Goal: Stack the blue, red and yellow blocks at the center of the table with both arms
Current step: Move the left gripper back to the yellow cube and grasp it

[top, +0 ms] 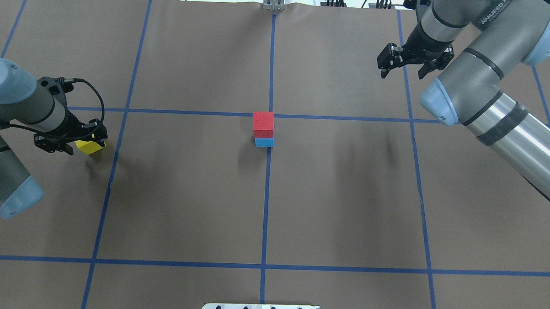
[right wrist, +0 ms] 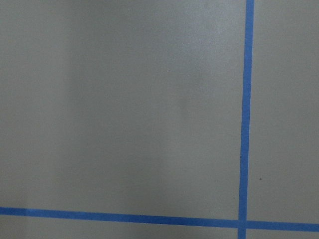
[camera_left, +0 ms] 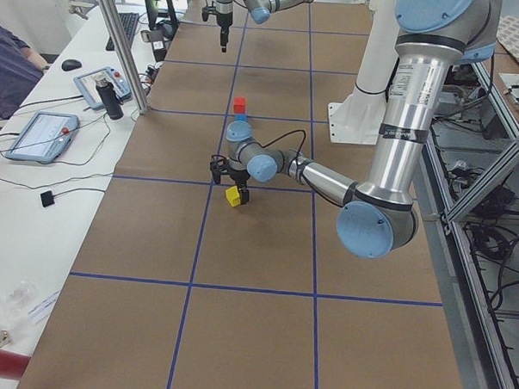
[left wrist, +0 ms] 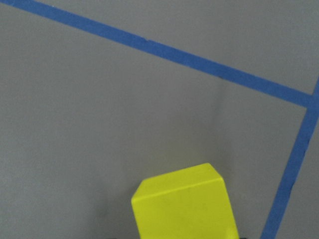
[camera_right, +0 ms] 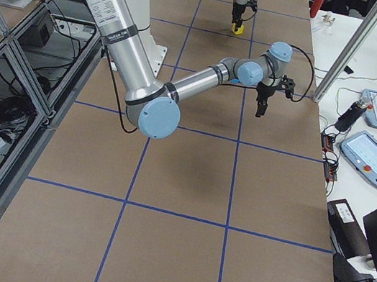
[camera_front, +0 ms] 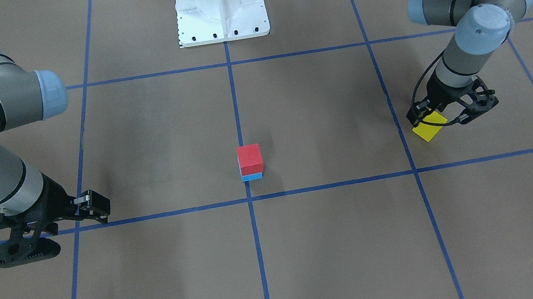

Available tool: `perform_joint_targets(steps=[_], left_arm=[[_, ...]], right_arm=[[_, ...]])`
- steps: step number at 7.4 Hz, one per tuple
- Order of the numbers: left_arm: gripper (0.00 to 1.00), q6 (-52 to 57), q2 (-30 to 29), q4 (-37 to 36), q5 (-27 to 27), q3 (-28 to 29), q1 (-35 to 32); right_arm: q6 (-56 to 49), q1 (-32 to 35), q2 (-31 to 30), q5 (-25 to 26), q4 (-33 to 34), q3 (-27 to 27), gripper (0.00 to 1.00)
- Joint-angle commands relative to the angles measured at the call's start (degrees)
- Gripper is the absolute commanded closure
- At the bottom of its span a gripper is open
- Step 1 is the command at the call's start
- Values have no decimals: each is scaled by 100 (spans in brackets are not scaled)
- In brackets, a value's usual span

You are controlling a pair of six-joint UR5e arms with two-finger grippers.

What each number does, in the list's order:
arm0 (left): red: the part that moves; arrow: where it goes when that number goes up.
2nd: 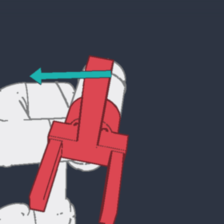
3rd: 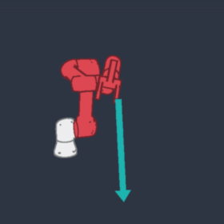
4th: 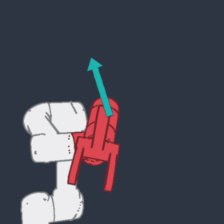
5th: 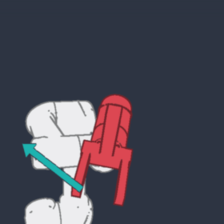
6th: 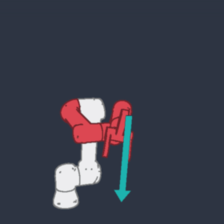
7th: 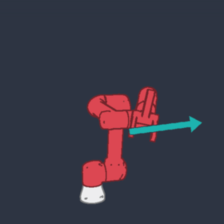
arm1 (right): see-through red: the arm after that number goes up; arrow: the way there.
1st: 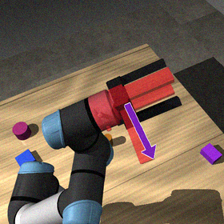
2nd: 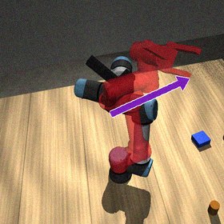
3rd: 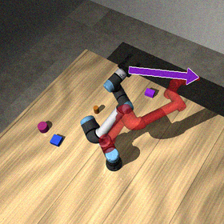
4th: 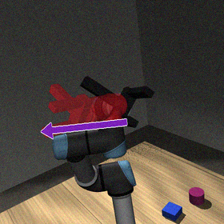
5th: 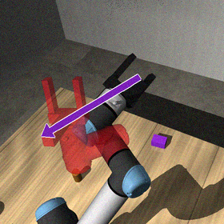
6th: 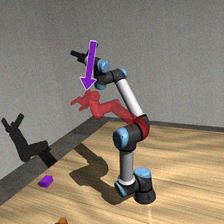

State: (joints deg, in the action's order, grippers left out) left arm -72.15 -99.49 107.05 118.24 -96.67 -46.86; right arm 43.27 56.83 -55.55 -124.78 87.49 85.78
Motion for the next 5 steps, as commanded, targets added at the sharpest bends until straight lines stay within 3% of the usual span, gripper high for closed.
perform_joint_targets(steps=[1,3,5], left_arm=[[100,-1,88,-61,14,-142,19],[100,60,26,-463,32,-412,-8],[100,69,-87,-1427,-3,-1333,-26]], right_arm=[[-2,4,1,-3,5,0,1],[-11,4,9,-12,5,0,1],[-11,13,1,-29,-4,0,1]])
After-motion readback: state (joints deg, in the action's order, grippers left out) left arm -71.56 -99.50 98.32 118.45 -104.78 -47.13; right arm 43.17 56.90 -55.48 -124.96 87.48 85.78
